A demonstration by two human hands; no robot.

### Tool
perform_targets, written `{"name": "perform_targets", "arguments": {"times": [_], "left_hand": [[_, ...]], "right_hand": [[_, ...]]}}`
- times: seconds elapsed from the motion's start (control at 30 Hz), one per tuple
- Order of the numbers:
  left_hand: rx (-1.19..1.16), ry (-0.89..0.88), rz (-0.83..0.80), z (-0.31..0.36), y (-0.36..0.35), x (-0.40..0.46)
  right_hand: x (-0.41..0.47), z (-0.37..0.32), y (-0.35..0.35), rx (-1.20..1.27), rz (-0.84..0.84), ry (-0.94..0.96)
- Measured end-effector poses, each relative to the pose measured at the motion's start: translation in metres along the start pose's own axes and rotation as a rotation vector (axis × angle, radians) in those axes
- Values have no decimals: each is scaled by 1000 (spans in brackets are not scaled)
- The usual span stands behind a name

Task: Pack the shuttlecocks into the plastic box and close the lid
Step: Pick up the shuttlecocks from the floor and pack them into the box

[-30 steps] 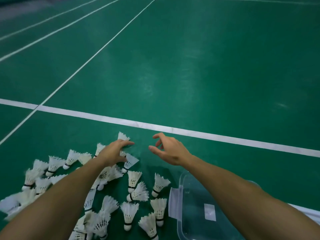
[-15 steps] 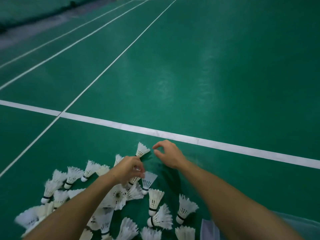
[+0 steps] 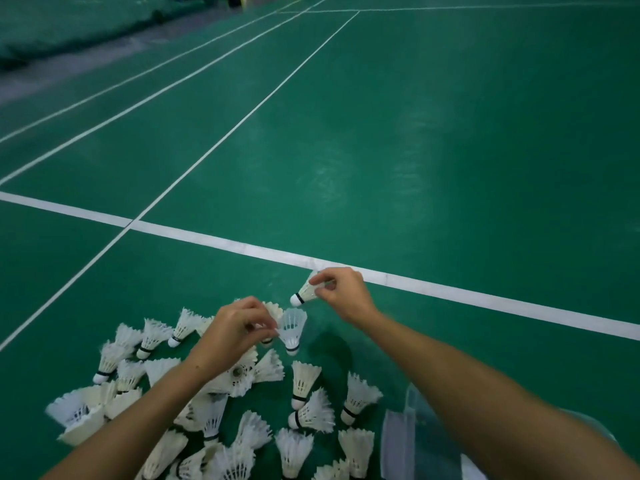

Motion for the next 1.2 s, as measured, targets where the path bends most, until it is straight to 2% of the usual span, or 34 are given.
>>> {"name": "perform_targets", "arguments": {"times": [0.2,0.4,0.53,0.77,0.87,1.07,1.2], "left_hand": [[-36,-185,46,104,-4,-6],[-100,-284,48,190,-33,-28],[-116,-292,14,206,-53,-37],[-81,-318,-21,199,-59,-46],[-77,-341,-45,198,-61,-42],[-128,-361,-76,197,-72,-32],[-168,-362,-114,200,-81,-29]], "right_hand": [[-107,-10,148,115,100,41],[-228,23,207,217,175,-80],[-285,81,182,129,129,-262],[-310,146,100,-18,-182,-405],[-302,157,82,42,-295,-493],[-288,158,61,48,-455,-507],[-291,154,65,187,-549,-553]]}}
Point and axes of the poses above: each hand's wrist, its own x-axis towards the middle knuckle, its own y-axis out of the back of the hand, z = x × y, the point moved 4 cm from there along x, towards the middle knuckle, and after that the axes turned 5 degrees about -x, right-handed, at the moved point
